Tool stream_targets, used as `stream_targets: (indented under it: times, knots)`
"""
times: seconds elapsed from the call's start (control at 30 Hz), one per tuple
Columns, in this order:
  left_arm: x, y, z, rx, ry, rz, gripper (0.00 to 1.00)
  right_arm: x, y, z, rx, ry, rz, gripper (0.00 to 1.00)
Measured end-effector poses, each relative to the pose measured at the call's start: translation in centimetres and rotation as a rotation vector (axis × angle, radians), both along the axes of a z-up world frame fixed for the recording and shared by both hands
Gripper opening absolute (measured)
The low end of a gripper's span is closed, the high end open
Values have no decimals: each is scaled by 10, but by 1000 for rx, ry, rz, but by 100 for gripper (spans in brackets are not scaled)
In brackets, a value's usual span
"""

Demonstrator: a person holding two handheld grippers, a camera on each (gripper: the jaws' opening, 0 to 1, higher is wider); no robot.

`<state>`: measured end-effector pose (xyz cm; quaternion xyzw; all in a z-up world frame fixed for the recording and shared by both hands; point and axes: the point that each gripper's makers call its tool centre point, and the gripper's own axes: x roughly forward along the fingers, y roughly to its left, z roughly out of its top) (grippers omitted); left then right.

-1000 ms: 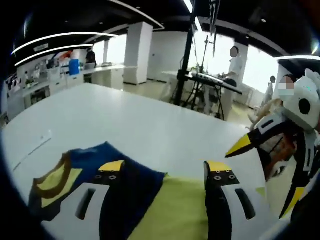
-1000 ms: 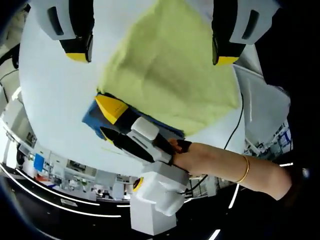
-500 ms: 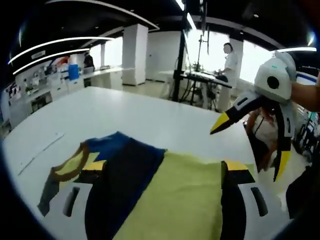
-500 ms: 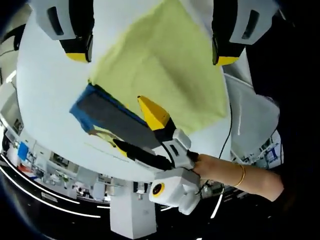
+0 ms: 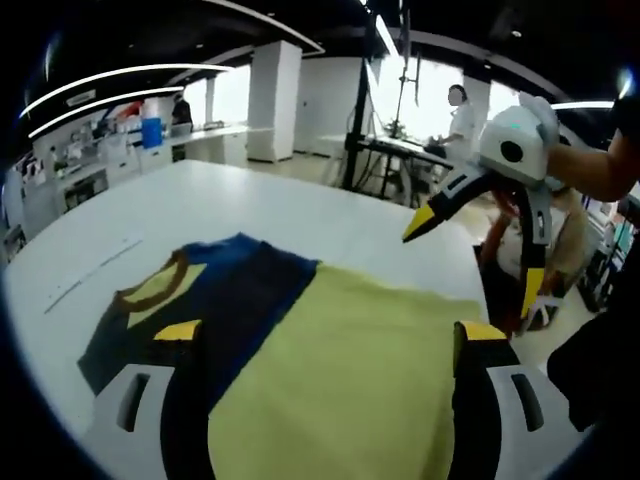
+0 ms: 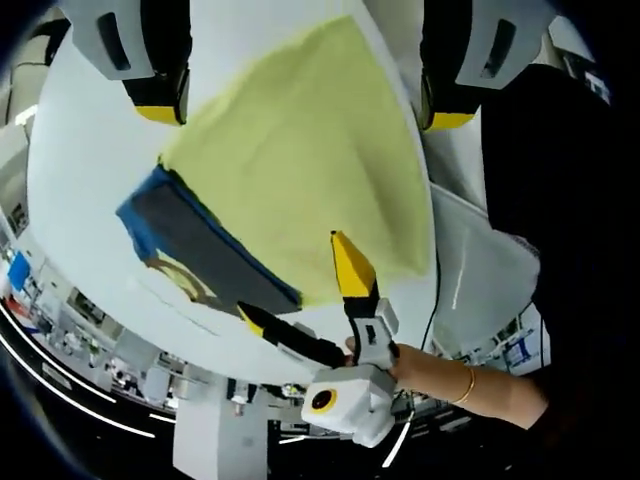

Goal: Fold the garment on the visible template until the final outline fits inside the template.

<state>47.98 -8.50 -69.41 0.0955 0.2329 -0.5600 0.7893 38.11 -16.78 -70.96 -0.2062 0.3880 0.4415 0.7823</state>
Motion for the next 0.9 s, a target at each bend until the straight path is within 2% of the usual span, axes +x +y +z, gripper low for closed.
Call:
stream_targets:
  times: [0.1, 0.17, 0.23, 0.4, 0.5, 0.57, 0.67, 0.77, 0.9]
  knots:
    - [-11, 11, 0, -3, -5, -6, 99, -2, 0, 1, 5, 1, 2, 95]
    - [-19, 17, -2, -3, 22, -15, 99, -5, -1, 0, -4, 8, 12, 93]
    - [-25, 25, -2, 7, 13, -19, 99, -8, -1, -2, -16, 10, 26, 91]
    - [-40, 42, -3, 24, 4, -35, 93, -12, 0, -5, -34, 10, 49, 84]
    - [-52, 57, -8, 47, 20, -35, 87, -14, -1, -7, -47, 13, 67, 81]
    - [-58, 65, -11, 56, 15, -32, 86, -16, -1, -7, -55, 17, 80, 80]
    - [-70, 81, -18, 86, 20, -34, 82, -18, -1, -7, -64, 17, 98, 75]
    - [-77, 94, -25, 113, 21, -31, 79, -22, 0, -10, -81, 17, 120, 74]
    - [-88, 111, -39, 186, 2, -48, 69, -28, -4, -18, -130, 19, 151, 69]
